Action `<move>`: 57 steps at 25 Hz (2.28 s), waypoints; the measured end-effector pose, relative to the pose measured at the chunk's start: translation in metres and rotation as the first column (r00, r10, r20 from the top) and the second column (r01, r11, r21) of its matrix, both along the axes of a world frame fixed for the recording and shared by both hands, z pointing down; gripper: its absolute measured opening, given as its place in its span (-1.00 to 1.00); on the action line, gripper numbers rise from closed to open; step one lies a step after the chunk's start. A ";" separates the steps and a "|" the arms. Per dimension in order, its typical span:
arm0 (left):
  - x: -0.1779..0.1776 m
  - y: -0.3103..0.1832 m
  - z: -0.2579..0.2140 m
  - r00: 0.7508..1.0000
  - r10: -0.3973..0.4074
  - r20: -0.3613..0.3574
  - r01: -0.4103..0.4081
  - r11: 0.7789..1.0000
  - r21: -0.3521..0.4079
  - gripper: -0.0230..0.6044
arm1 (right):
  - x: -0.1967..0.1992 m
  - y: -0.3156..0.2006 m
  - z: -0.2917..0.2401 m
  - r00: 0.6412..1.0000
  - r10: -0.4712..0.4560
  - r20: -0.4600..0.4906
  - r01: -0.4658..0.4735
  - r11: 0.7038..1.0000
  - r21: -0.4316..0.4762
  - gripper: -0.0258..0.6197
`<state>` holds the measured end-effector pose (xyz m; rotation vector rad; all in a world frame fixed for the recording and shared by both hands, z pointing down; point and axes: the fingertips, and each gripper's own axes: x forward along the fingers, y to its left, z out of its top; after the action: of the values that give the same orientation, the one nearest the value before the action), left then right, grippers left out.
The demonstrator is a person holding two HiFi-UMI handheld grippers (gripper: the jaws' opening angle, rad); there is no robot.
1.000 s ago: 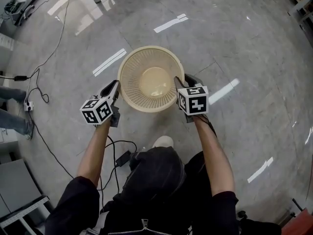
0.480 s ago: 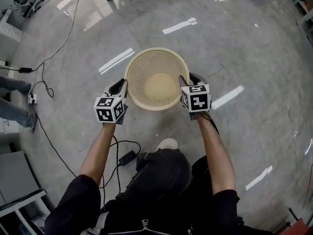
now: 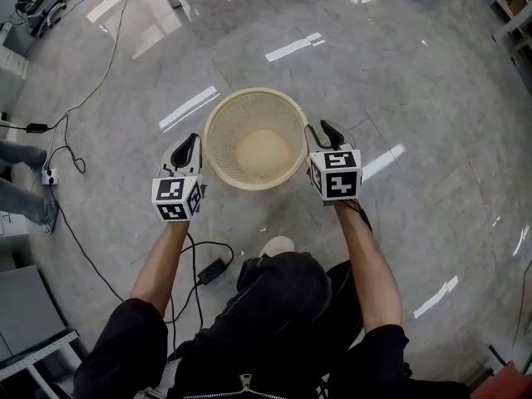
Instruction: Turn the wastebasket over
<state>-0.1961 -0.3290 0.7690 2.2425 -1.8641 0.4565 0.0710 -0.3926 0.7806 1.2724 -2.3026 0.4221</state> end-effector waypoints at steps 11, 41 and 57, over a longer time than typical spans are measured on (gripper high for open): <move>0.086 0.034 -0.227 0.961 0.274 0.043 -0.276 0.958 0.073 -0.87 | 0.015 0.081 -0.209 0.998 0.026 0.059 -0.026 1.000 -0.003 -0.88; 0.036 0.264 -0.662 0.876 0.474 -0.095 -0.465 0.880 0.101 -0.88 | -0.103 0.340 -0.683 0.960 0.277 0.052 -0.282 0.948 0.148 -0.89; -0.021 0.307 -0.687 0.867 0.483 -0.121 -0.468 0.874 0.130 -0.89 | -0.182 0.380 -0.709 0.954 0.291 0.071 -0.299 0.936 0.188 -0.89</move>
<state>-0.2172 -0.0221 0.0819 2.7202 -1.2704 0.2566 -0.1108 -0.0128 0.0718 1.7347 -2.2359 0.3280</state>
